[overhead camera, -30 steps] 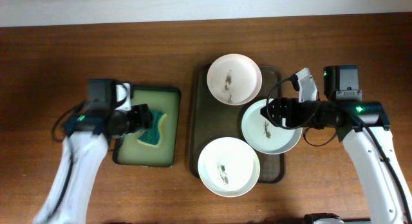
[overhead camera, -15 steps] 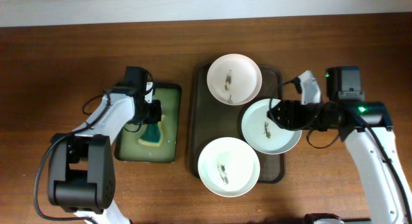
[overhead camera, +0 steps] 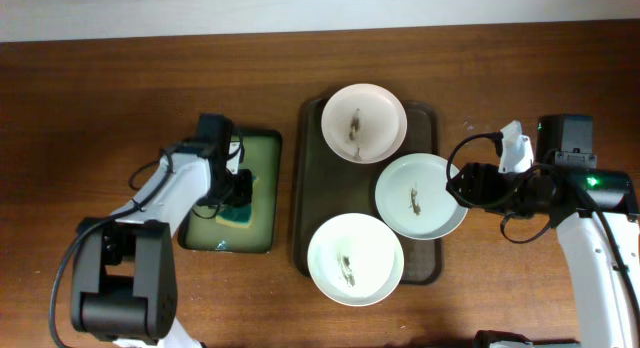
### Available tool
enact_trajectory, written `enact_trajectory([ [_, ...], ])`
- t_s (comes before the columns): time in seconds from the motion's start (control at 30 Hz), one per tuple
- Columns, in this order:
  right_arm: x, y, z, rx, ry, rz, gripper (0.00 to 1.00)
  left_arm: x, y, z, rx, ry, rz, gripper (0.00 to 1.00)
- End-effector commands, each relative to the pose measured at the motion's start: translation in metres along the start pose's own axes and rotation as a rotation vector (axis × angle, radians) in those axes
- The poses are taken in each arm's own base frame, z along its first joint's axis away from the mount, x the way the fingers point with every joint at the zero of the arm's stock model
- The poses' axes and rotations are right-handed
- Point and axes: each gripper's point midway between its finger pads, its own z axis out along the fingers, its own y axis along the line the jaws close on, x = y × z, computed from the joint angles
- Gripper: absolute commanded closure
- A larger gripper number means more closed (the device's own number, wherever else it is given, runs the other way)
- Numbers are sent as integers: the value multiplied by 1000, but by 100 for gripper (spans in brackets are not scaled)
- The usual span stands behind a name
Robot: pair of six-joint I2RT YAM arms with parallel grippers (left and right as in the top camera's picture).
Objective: Clean dirty plates on tray and stack at the side
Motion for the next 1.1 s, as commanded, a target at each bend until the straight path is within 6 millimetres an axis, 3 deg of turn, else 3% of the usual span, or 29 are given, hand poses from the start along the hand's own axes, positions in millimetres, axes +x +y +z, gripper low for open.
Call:
enact_trajectory([
  [0.0,-11,-11,0,60,-23,10,32,14,-3,17,16,3,12,86],
  [0.03,-12,-13,4,62,-14,14,32,11,-3,16,17,-8,13,100],
  [0.13,-17,-20,23,65,29,31,32,3,-5,4,16,-3,13,100],
  [0.2,-21,-26,37,68,53,40,37,-11,-9,-19,16,1,13,100],
  [0.27,-26,-32,50,77,68,46,48,-30,-15,-49,23,-18,15,100],
  [0.33,-28,-49,62,141,87,54,51,-47,-25,-76,42,-49,29,100],
  [0.43,-26,-82,85,270,146,93,51,-72,-78,-122,207,-128,99,100],
  [0.53,-20,-100,105,300,203,123,54,-82,-122,-140,345,-191,176,100],
  [0.6,-19,-110,113,304,218,147,59,-85,-146,-140,369,-227,233,100],
  [0.67,-16,-115,123,290,244,169,70,-81,-183,-136,399,-246,316,100],
  [0.73,-12,-111,131,248,266,180,76,-75,-210,-128,420,-242,358,100],
  [0.83,-11,-102,140,185,280,191,96,-64,-246,-110,452,-213,370,100],
  [1.07,-4,-102,138,193,304,233,96,-26,-317,-55,579,-56,317,100],
])
